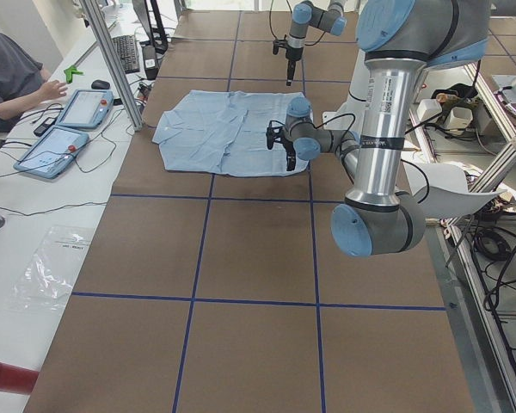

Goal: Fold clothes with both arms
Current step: 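Grasp the hem corners nearest the robot with both grippers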

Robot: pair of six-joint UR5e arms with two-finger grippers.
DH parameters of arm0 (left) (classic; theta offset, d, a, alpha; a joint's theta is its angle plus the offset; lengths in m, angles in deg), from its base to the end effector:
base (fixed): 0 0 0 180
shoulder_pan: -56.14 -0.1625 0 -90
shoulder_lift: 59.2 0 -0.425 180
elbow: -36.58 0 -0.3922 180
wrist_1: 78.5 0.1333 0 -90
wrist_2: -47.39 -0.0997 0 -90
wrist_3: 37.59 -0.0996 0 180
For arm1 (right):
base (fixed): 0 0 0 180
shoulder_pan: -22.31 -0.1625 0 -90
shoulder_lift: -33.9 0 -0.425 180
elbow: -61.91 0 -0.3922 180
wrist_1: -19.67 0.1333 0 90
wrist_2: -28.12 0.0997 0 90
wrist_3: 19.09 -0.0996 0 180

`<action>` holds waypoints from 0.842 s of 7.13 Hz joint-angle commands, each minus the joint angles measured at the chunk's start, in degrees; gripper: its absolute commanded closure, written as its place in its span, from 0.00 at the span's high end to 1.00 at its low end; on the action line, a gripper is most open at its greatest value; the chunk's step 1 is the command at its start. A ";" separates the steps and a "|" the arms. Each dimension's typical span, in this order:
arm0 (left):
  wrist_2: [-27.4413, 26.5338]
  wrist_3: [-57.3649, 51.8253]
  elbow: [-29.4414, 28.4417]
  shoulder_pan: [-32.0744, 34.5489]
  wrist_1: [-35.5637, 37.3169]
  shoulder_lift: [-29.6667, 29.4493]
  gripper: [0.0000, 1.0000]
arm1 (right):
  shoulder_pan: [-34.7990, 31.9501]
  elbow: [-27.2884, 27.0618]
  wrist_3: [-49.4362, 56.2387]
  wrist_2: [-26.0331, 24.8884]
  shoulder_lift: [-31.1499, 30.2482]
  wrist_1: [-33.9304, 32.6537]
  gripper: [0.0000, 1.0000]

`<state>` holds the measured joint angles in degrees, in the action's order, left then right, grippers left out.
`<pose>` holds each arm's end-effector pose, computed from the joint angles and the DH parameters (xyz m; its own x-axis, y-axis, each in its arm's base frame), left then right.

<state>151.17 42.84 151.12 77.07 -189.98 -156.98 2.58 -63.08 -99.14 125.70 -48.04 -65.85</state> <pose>0.4521 -0.2902 0.3506 0.5718 -0.0458 -0.8191 0.0734 0.9973 -0.0046 -0.4172 -0.2773 0.3087 0.6680 0.0576 0.7419 -0.1296 0.9908 0.0397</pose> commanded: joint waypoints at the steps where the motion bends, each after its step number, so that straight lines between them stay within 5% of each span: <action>1: -1.91 3.23 -0.89 -3.08 0.12 0.05 0.65 | 0.04 0.01 -0.02 -0.01 -0.06 0.00 1.00; 5: -1.92 3.24 -1.68 -4.22 0.21 0.14 0.58 | 0.04 0.10 -0.02 -0.01 -0.06 0.00 1.00; 6: -1.92 3.41 -1.68 -4.49 0.30 0.14 0.35 | 0.13 0.10 -0.02 -0.01 -0.15 0.00 1.00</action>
<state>149.26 46.12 149.45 72.96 -189.76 -156.84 2.66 -62.98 -99.16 125.68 -48.13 -65.85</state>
